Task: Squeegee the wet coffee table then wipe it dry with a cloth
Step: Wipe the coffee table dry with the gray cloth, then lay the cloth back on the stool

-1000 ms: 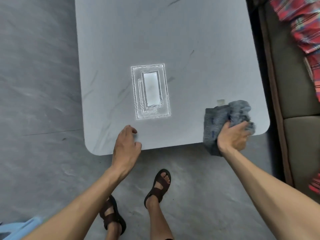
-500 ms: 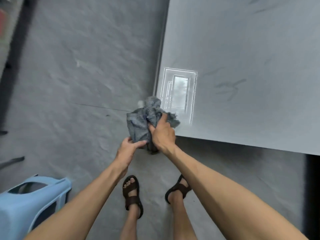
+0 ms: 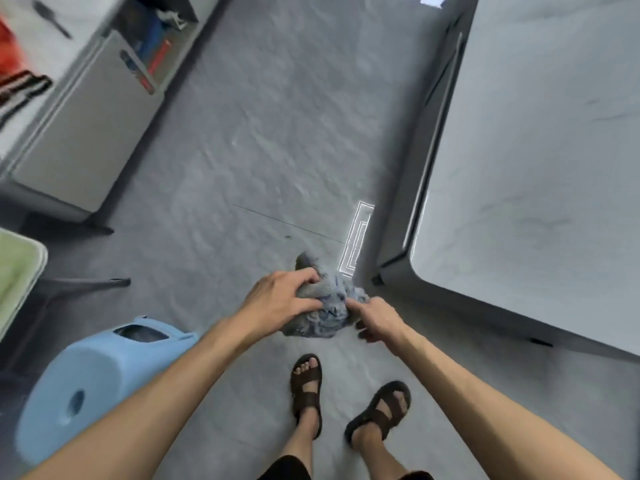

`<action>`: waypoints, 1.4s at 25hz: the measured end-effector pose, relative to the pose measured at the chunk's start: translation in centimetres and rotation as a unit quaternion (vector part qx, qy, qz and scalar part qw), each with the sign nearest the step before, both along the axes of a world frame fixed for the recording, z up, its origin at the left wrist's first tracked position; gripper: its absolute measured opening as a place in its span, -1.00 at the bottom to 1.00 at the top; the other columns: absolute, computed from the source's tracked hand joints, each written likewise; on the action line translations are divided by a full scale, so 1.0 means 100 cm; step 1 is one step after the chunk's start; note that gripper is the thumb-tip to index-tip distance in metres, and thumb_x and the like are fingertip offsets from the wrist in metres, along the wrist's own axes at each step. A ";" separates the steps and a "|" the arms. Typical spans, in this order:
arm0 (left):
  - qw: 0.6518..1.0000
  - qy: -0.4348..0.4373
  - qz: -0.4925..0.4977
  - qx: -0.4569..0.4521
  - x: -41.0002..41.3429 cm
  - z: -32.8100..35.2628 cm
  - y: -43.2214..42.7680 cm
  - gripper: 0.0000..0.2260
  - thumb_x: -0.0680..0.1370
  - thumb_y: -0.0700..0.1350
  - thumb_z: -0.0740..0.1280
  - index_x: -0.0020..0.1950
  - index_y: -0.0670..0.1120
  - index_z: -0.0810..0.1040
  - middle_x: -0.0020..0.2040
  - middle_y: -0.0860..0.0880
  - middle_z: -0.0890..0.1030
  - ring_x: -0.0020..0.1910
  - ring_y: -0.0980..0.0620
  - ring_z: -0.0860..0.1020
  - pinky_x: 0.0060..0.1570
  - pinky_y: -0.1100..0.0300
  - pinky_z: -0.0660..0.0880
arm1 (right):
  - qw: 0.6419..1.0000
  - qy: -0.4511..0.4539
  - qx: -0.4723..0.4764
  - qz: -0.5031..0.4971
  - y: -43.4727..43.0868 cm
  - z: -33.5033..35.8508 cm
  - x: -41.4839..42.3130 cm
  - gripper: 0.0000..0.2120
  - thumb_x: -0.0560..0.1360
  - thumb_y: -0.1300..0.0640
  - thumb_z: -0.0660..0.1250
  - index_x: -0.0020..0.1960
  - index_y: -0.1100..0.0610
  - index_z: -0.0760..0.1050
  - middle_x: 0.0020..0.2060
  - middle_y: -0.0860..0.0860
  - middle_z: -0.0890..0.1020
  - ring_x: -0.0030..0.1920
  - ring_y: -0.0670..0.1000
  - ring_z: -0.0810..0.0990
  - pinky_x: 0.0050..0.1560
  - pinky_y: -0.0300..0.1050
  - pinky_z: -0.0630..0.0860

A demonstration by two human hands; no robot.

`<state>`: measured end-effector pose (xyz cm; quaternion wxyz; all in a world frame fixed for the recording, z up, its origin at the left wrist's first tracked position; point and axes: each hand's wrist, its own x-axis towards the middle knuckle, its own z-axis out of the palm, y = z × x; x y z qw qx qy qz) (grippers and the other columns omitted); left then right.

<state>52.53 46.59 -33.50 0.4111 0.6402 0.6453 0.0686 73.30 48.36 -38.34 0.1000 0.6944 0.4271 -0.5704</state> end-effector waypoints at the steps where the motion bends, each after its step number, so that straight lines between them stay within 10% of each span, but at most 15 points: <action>1: 0.999 0.024 -0.043 0.009 -0.010 0.010 -0.003 -0.69 0.36 0.22 0.36 0.02 0.17 0.40 -0.17 0.11 0.59 -0.16 0.03 0.56 -0.21 0.15 0.42 | 0.983 -0.064 0.087 0.145 0.001 0.009 -0.007 -0.52 0.47 -0.15 0.35 0.23 0.17 0.52 0.08 0.17 0.62 0.02 0.20 0.62 0.06 0.04 0.55; 4: 0.989 0.060 -0.132 0.036 -0.042 0.034 -0.024 -0.72 0.39 0.14 0.38 0.01 0.13 0.41 -0.08 0.09 0.60 -0.08 0.03 0.54 -0.17 0.15 0.39 | 0.847 0.069 0.321 0.417 0.017 0.047 -0.042 -0.28 0.40 0.00 0.46 0.49 -0.07 0.27 0.40 0.07 0.39 0.35 0.13 0.38 0.30 -0.02 0.36; 8: 0.993 0.025 -0.112 0.023 -0.089 0.060 -0.069 -0.79 0.40 0.05 0.45 -0.02 0.09 0.51 -0.15 0.11 0.59 -0.16 0.12 0.52 -0.14 0.15 0.46 | 0.691 0.088 0.377 0.610 0.009 0.083 -0.102 -0.64 0.42 -0.02 0.38 0.20 0.01 0.54 0.29 0.05 0.52 0.36 0.09 0.40 0.35 0.01 0.32; 13: 0.999 0.017 0.037 0.010 -0.153 0.076 -0.169 -0.78 0.28 -0.04 0.54 -0.13 0.10 0.60 -0.34 0.09 0.59 -0.40 0.31 0.52 -0.45 0.49 0.35 | 0.680 0.051 0.438 0.586 -0.060 0.121 -0.149 -0.86 0.50 0.09 0.20 0.01 0.13 0.38 -0.17 0.11 0.60 -0.16 0.23 0.56 -0.18 0.07 0.48; 18: 0.970 0.088 0.219 0.059 -0.213 0.075 -0.280 -0.80 0.32 -0.21 0.42 -0.39 -0.07 0.42 -0.46 -0.01 0.45 -0.41 0.02 0.45 -0.40 0.23 0.32 | 0.576 0.133 0.530 0.608 -0.125 0.168 -0.238 -0.77 0.52 0.07 -0.03 -0.03 0.11 0.36 -0.22 0.04 0.54 -0.26 0.17 0.50 -0.39 0.01 0.32; 24: 0.916 0.161 0.356 0.095 -0.295 0.053 -0.386 -0.92 0.39 -0.12 0.46 -0.14 -0.06 0.62 -0.39 -0.12 0.53 -0.26 -0.25 0.56 -0.30 0.05 0.48 | 0.578 0.140 0.533 0.602 -0.204 0.128 -0.335 -0.76 0.44 0.18 0.01 0.03 0.08 0.38 -0.15 0.00 0.56 -0.12 0.14 0.55 -0.37 -0.03 0.28; 35: 0.833 -0.117 0.531 -0.101 -0.424 -0.109 -0.505 -0.78 0.39 -0.19 0.53 -0.01 -0.14 0.61 -0.04 -0.14 0.70 -0.10 0.08 0.54 -0.06 0.19 0.44 | 0.596 0.088 0.384 0.700 -0.291 -0.035 -0.490 -0.82 0.60 0.07 0.18 0.15 0.08 0.44 -0.10 0.06 0.60 -0.07 0.18 0.59 -0.13 0.02 0.46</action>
